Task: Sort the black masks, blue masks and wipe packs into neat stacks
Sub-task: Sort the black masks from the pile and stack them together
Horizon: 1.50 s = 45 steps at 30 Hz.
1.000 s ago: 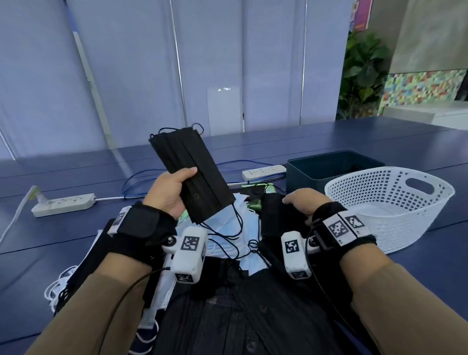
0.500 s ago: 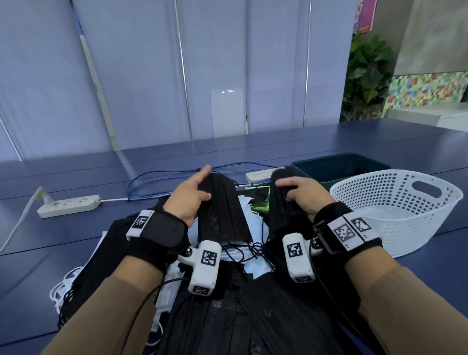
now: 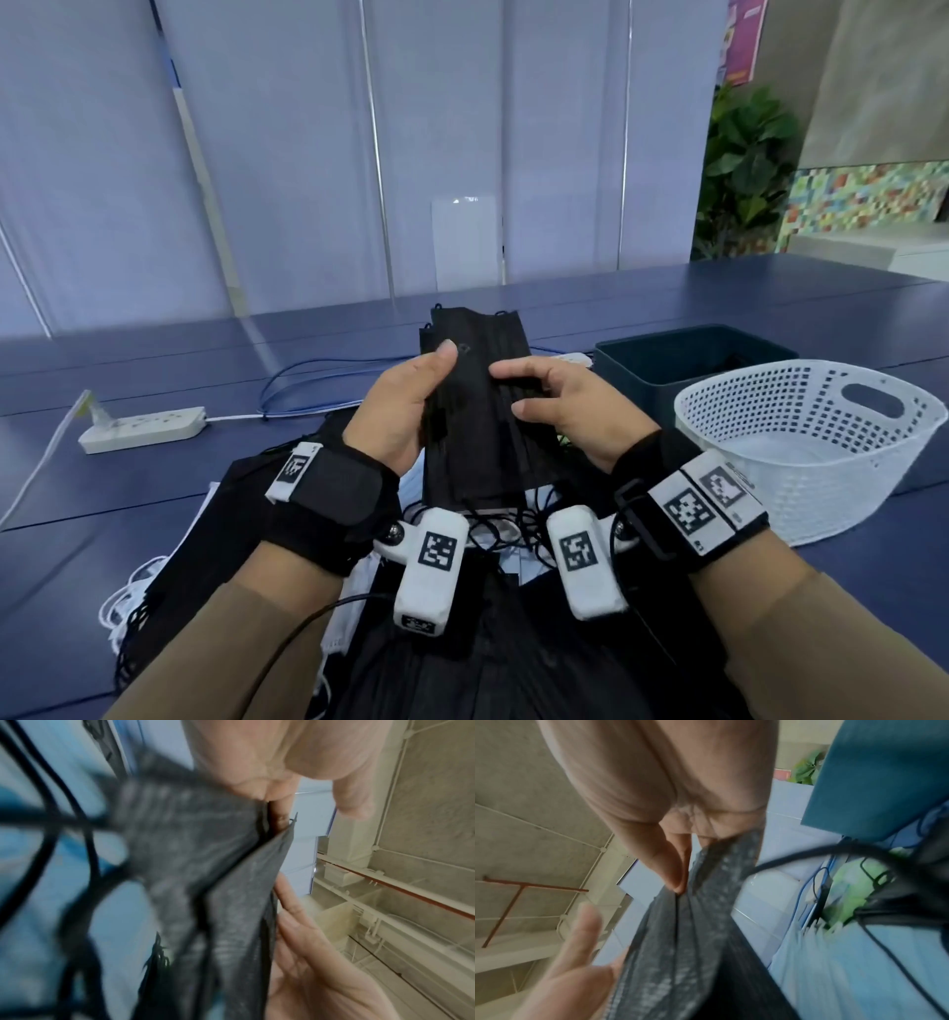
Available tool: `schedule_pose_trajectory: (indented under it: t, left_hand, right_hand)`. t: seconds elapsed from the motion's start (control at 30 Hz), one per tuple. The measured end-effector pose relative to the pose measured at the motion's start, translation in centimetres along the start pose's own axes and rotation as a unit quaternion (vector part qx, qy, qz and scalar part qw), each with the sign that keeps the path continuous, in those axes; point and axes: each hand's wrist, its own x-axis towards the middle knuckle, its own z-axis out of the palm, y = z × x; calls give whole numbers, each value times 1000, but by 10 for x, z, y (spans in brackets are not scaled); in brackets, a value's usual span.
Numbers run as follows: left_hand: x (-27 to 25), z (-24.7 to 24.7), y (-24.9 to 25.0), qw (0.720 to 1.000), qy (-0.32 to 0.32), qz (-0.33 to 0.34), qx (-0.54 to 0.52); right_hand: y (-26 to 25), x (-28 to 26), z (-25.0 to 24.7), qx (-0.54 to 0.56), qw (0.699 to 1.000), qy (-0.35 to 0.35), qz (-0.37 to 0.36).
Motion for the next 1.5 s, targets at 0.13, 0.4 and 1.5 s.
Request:
schedule_pose_trajectory:
  t: [0.13, 0.4, 1.5]
  left_hand:
    - [3, -4, -5, 998, 34, 18, 47]
    - [8, -16, -2, 986, 99, 69, 116]
    - [11, -79, 42, 990, 127, 33, 57]
  right_hand:
    - [0, -2, 6, 37, 998, -44, 17]
    - [8, 7, 4, 6, 996, 82, 23]
    - [-24, 133, -11, -540, 824, 81, 148]
